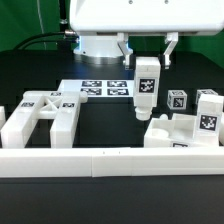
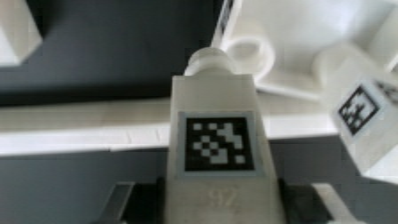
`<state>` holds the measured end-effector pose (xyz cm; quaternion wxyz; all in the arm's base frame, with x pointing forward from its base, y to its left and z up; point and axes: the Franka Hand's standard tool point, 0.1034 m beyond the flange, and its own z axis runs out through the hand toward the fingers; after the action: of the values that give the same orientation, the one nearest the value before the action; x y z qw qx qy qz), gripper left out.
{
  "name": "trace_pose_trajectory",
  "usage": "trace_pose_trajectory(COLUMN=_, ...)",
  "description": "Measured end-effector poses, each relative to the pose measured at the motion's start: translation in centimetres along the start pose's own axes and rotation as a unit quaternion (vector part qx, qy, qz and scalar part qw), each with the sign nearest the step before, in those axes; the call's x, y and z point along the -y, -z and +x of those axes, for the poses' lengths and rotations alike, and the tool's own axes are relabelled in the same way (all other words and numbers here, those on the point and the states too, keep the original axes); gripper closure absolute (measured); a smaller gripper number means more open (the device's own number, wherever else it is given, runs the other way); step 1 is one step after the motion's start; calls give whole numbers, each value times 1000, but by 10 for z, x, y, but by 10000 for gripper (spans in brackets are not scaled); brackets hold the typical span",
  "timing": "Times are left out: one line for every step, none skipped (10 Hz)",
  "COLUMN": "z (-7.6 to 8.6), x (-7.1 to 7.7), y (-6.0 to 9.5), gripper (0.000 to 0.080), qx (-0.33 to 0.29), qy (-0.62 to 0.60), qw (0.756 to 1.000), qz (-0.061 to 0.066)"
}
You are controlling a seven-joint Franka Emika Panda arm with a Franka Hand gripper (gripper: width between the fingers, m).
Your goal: Assemble chair
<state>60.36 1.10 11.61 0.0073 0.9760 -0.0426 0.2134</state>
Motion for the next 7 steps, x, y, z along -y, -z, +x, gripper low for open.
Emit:
trace_pose_trajectory(z=-1, x=0, y=-1, gripper=514, qx=0, qy=0, qw=1000, qz=0)
trace_pose_trajectory(z=3, x=2, y=-2, gripper=514, qx=1, qy=1, qw=1000, qz=0)
trace_pose_trajectory(z=10, x=8, y=-3, gripper=514, qx=-4, qy=6, qw=1000, qz=2)
trace_pose_trajectory(z=13, x=17, y=-5, gripper=514, qx=-6, qy=13, qw=1000, qz=4)
trace_pose_trajectory(z=12, x=24, y=-7, gripper=514, qx=-9, qy=20, qw=1000, qz=5)
trace_pose_trajectory(z=9, x=25, y=-10, gripper=514, qx=-6, qy=24, qw=1000, qz=5)
trace_pose_trajectory(z=6, x=25, y=-13, gripper=514, qx=-4, qy=24, qw=1000, qz=4)
